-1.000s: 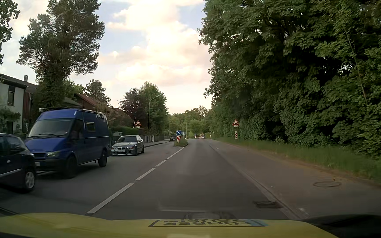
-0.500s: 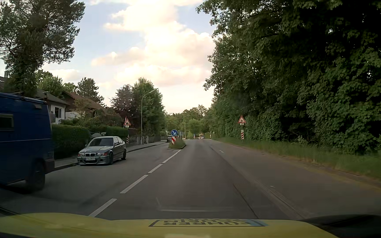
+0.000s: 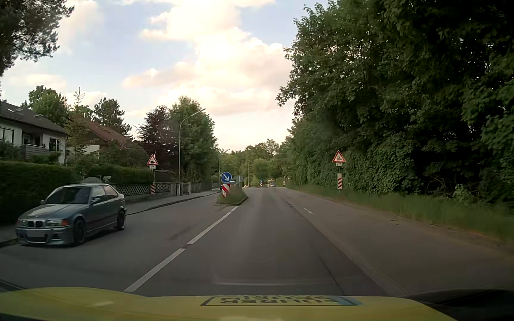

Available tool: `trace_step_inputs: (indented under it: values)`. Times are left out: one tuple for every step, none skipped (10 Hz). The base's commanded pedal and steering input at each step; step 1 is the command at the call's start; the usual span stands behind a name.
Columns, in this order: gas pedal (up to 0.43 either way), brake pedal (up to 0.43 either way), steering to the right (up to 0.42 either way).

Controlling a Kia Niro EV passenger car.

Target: Follow the waypoints while adhering to traffic rules and regulations

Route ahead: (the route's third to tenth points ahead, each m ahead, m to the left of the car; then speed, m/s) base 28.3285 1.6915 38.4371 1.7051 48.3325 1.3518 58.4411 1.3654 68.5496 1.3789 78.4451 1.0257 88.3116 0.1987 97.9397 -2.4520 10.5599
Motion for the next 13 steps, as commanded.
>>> trace_step_inputs:
  values:
    - [0.059, 0.000, 0.001]
    - [0.059, 0.000, 0.002]
    - [0.059, 0.000, 0.002]
    - [0.059, 0.000, 0.002]
    - [0.059, 0.000, 0.001]
    - [0.059, 0.000, 0.002]
    - [0.059, 0.000, 0.001]
    - [0.059, 0.000, 0.002]
    - [0.059, 0.000, 0.001]
    - [0.059, 0.000, 0.001]
    - [0.059, 0.000, 0.002]
    - [0.059, 0.000, 0.001]
    - [0.059, 0.000, 0.002]
